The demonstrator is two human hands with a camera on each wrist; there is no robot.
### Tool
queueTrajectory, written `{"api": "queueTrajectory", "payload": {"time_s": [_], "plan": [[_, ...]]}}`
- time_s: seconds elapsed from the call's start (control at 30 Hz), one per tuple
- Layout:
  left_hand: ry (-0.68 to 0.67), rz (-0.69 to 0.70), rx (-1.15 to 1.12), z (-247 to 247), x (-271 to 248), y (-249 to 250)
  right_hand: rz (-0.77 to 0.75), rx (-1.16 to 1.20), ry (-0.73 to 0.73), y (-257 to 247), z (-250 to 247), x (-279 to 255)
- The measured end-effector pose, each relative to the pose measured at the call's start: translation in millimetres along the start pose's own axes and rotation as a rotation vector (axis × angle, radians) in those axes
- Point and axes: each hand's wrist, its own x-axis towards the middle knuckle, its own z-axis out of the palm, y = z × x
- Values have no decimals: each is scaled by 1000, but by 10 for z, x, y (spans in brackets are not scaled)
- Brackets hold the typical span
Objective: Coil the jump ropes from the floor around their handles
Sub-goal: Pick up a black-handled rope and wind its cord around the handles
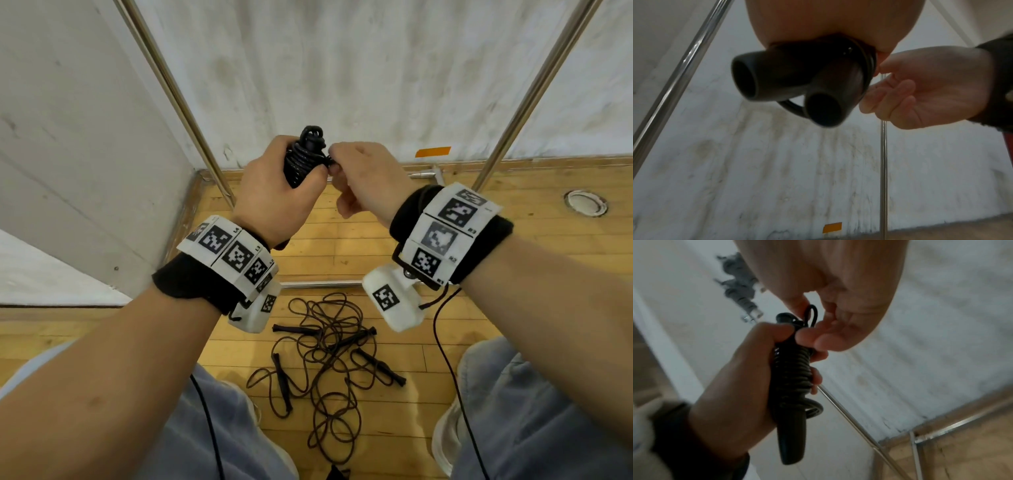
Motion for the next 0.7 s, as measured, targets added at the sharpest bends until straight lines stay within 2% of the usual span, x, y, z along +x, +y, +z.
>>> {"api": "queueTrajectory", "payload": {"time_s": [0.07,0.2,0.3,0.47,0.6,0.7], "plan": [[8,-19,-49,-2,2,42,-43,-15,8,-16,2,7],[1,-56,-184,7,-3,140,74,242,53,-27,-94,71],[-19,-73,-245,20,-22,204,111,328,77,7,-143,117],[-82,-114,-346,22,-29,253,43,208,146,79,-149,154],[-172,-209,-428,7,-11,247,5,176,129,84,-89,127],[-180,-264,-450,56,0,247,-65,111,163,82,-61,113]]}}
